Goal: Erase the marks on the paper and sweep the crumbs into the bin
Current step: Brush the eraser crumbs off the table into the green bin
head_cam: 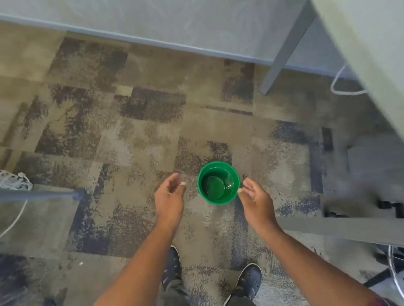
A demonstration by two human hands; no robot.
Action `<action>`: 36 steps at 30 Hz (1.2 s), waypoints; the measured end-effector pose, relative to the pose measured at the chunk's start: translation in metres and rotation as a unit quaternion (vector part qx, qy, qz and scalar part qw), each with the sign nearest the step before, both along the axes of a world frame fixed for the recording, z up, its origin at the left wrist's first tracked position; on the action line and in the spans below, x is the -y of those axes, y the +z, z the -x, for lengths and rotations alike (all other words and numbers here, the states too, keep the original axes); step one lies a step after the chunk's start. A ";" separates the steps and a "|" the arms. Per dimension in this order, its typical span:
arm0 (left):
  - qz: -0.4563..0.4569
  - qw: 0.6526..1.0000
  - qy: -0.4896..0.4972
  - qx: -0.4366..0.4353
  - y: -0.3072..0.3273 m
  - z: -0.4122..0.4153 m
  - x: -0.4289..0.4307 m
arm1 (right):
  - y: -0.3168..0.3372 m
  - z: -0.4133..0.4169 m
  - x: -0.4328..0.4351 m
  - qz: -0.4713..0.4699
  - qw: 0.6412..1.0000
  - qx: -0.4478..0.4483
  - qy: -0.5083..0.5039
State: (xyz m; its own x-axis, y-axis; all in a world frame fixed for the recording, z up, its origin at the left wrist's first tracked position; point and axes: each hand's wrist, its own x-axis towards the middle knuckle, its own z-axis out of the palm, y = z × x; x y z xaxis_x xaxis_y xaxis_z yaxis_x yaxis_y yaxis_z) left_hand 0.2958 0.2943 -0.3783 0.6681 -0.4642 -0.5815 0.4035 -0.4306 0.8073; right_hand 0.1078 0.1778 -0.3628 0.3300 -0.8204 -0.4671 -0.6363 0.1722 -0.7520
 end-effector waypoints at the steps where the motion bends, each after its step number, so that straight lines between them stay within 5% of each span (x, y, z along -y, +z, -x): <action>1: -0.005 1.000 -0.001 -0.009 -0.017 0.001 0.002 | -0.018 0.002 0.003 -0.011 1.000 -0.008 -0.005; 11: -0.097 0.991 0.035 -0.087 -0.232 0.020 0.035 | -0.229 0.018 0.049 -0.097 0.988 -0.119 -0.034; 21: -0.151 0.979 -0.052 -0.126 -0.372 0.024 0.084 | -0.389 0.004 0.090 -0.167 0.960 -0.167 -0.152; 27: -0.109 0.975 -0.034 -0.190 -0.361 0.032 0.078 | -0.395 0.001 0.080 -0.196 0.954 -0.145 -0.174; 36: -0.115 0.979 0.071 -0.156 -0.240 0.001 0.029 | -0.264 -0.033 0.043 -0.186 0.968 -0.074 -0.151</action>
